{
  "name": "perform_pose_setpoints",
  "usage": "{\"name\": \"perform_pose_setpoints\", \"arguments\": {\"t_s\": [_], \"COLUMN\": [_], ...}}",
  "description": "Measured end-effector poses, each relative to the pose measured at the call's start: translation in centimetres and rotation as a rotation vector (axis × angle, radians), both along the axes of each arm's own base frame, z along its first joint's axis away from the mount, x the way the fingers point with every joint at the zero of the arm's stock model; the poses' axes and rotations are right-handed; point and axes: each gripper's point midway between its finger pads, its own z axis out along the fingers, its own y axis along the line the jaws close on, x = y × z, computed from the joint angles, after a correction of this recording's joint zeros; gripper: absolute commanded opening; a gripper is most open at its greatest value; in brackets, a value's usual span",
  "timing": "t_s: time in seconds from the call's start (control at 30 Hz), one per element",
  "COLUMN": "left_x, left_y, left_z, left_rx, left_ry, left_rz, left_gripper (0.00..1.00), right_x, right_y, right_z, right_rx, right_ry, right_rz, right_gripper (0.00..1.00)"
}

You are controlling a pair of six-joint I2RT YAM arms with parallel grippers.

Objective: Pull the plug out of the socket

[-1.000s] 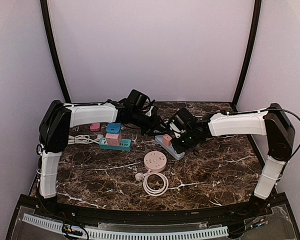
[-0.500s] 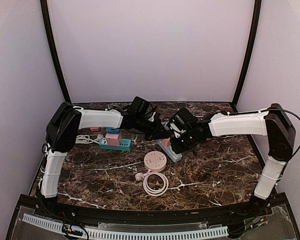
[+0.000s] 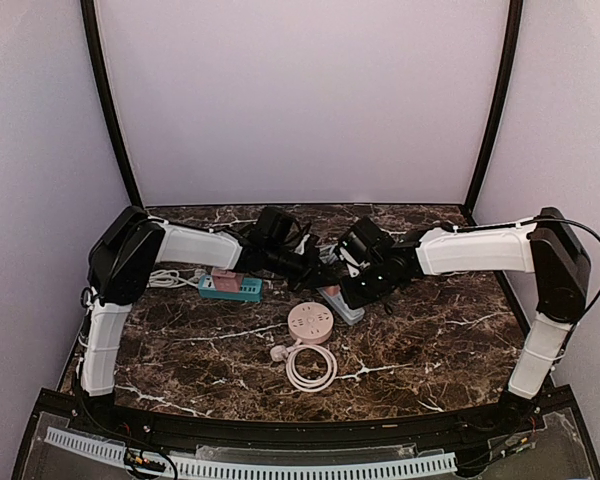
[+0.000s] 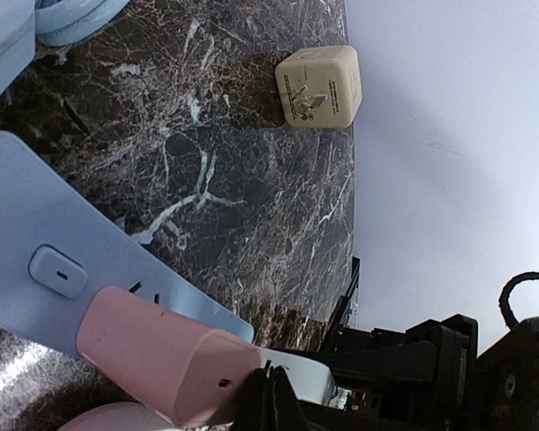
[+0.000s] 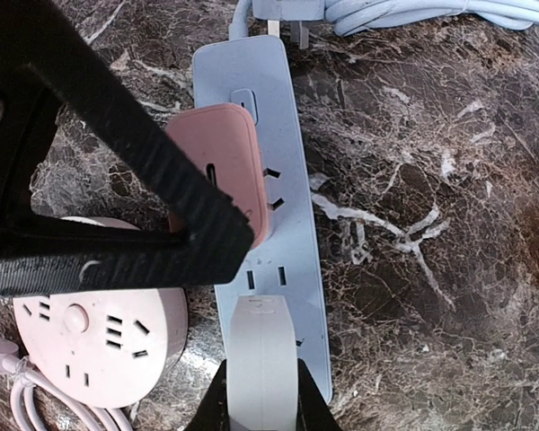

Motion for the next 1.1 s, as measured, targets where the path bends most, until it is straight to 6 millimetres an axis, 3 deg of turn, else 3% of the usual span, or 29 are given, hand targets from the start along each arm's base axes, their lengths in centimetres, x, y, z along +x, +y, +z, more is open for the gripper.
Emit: {"name": "perform_pose_setpoints", "arguments": {"t_s": [0.23, 0.33, 0.7, 0.83, 1.1], "left_x": [-1.8, -2.9, -2.5, -2.5, -0.5], "left_y": [0.9, 2.0, 3.3, 2.9, 0.9], "left_z": [-1.0, -4.5, -5.7, -4.1, 3.4], "left_rx": [0.009, 0.094, 0.182, 0.153, -0.014], "left_ry": [0.018, 0.084, 0.086, 0.062, -0.076], "left_rz": [-0.018, -0.005, 0.035, 0.029, 0.043], "left_gripper": [0.0, 0.0, 0.0, 0.0, 0.0], "right_x": [0.1, 0.3, 0.8, 0.8, 0.5], "right_y": [-0.1, -0.2, -0.3, -0.3, -0.5], "right_z": [0.0, 0.4, 1.4, 1.3, 0.7], "right_rx": [-0.008, -0.01, -0.023, -0.022, -0.015], "right_ry": [-0.009, -0.024, -0.064, -0.064, -0.055], "right_rz": [0.0, 0.003, 0.015, 0.01, -0.007], "right_gripper": [0.05, 0.05, 0.06, 0.05, 0.04]}}
